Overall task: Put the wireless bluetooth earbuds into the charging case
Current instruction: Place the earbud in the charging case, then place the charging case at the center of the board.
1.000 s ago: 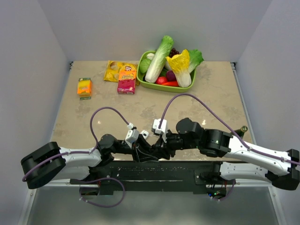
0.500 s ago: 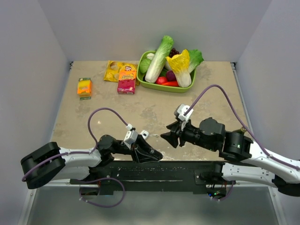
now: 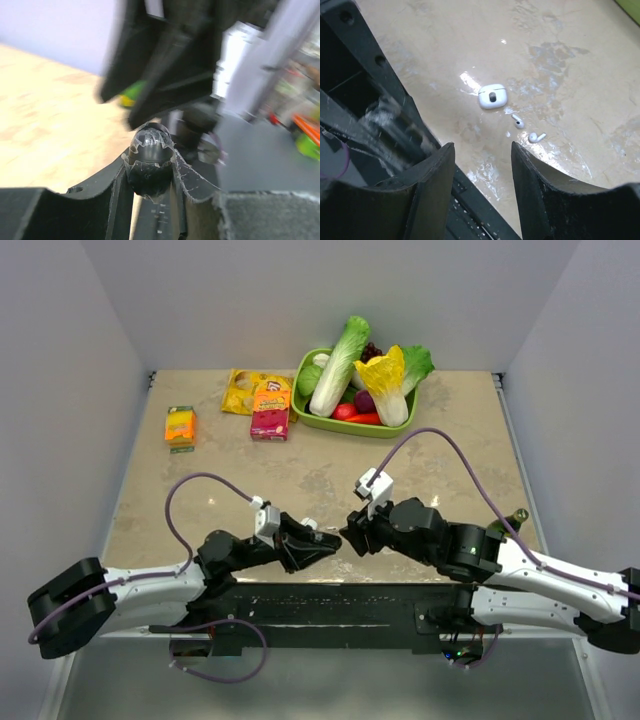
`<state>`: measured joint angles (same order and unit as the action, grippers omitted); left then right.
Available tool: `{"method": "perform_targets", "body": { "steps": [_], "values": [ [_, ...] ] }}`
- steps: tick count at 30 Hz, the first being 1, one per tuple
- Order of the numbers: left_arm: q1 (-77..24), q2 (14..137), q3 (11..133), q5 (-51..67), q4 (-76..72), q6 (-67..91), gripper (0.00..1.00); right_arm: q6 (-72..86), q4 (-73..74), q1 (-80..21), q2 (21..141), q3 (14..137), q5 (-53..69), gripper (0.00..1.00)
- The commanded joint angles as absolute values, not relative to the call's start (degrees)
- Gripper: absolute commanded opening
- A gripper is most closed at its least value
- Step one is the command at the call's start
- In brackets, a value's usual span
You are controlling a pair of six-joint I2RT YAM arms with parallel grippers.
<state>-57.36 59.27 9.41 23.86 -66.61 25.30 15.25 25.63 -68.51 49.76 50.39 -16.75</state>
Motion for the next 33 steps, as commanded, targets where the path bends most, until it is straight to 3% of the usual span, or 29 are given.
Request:
{"method": "perform_targets", "body": {
  "steps": [1,4,8,18,25,26,29,33],
  "values": [
    [-54.24,55.55,8.52,-2.4,-57.94,26.18,0.0,20.21,20.57,-68.47,47.99,45.98,-25.83,0.53],
    [-47.66,55.54,10.97,-10.43,-46.96,34.26,0.0,22.32,19.34,-68.38,49.83,43.78,-26.8,0.54],
    [-37.02,65.02,15.98,-4.58,-38.6,39.63,0.0,23.82,17.14,-68.47,52.82,42.1,-24.88,0.53],
    [-24.0,90.07,28.91,4.3,-40.69,39.99,0.01,25.4,14.33,-68.47,53.96,39.46,-21.09,0.53],
    [-21.01,100.98,35.85,6.86,-40.08,39.82,0.26,24.52,15.73,-68.47,53.0,39.11,-21.35,0.53],
    [-20.66,101.33,36.12,6.94,-39.9,39.64,0.36,24.52,15.99,-68.47,52.74,39.2,-21.44,0.53],
    [-20.39,101.16,36.65,5.89,-37.45,39.11,0.52,24.35,16.79,-68.47,51.77,38.85,-21.97,0.54],
    [-20.13,98.01,36.83,1.86,-31.22,38.06,0.65,24.7,17.14,-68.47,51.15,38.41,-22.41,0.54]
  ]
}}
